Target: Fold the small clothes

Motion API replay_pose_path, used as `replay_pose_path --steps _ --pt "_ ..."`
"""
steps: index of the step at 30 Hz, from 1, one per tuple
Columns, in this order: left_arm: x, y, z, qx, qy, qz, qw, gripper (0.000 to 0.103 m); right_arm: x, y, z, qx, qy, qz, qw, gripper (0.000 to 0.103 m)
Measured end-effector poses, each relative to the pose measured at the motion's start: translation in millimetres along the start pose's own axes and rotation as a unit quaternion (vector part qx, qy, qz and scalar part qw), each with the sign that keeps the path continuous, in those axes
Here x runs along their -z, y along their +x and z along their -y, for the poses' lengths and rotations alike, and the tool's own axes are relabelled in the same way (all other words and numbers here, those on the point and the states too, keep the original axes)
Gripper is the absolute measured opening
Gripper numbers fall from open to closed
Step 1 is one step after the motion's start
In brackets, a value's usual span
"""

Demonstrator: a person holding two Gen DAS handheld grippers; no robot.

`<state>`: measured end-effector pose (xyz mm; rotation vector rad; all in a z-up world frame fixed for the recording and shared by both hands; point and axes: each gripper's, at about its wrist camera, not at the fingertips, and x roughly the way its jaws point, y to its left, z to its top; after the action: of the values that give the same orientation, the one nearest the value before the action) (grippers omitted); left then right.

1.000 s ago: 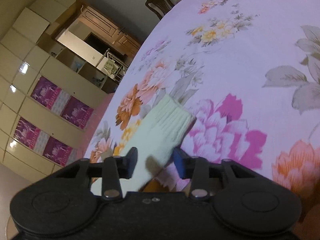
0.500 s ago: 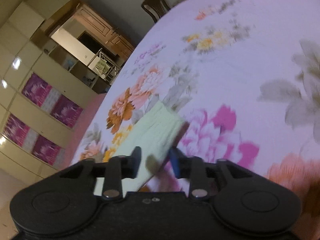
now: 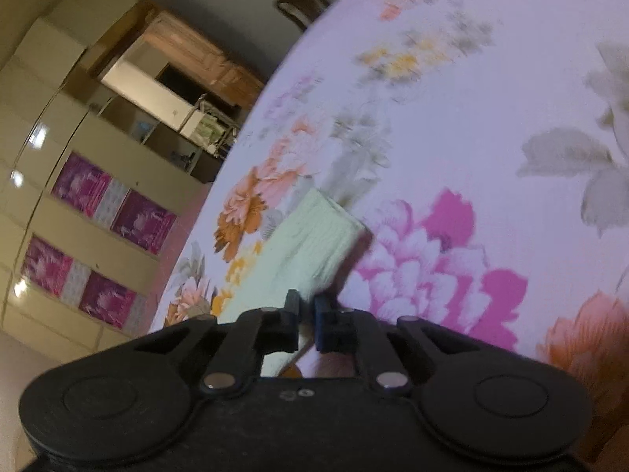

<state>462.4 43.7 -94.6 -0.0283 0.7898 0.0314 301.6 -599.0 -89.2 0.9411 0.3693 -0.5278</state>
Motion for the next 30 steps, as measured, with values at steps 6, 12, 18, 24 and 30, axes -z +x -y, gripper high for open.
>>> replay_pose_path --steps 6,12,18,24,30 --pt "1.8 -22.8 -7.4 -0.007 -0.007 0.029 0.9995 0.103 16.6 -2.6 -53.9 -0.005 -0.118 0.006 0.993 0.006" --pt "6.8 -37.0 -23.0 -0.012 -0.014 0.021 0.9996 0.103 76.0 -1.2 -130.5 -0.054 -0.23 -0.023 0.971 0.006" --pt "20.7 -48.3 -38.9 -0.015 -0.021 0.011 0.9996 0.103 154.4 -0.3 -194.9 -0.108 -0.308 -0.075 0.942 0.006" --pt "28.3 -57.2 -53.4 -0.015 -0.041 0.015 0.9989 0.103 233.2 -9.2 -248.6 -0.155 -0.376 -0.118 0.906 0.006" --pt "29.3 -60.9 -62.1 -0.029 -0.058 0.031 0.9974 0.103 297.3 -19.0 -285.7 -0.192 -0.429 -0.151 0.87 0.006"
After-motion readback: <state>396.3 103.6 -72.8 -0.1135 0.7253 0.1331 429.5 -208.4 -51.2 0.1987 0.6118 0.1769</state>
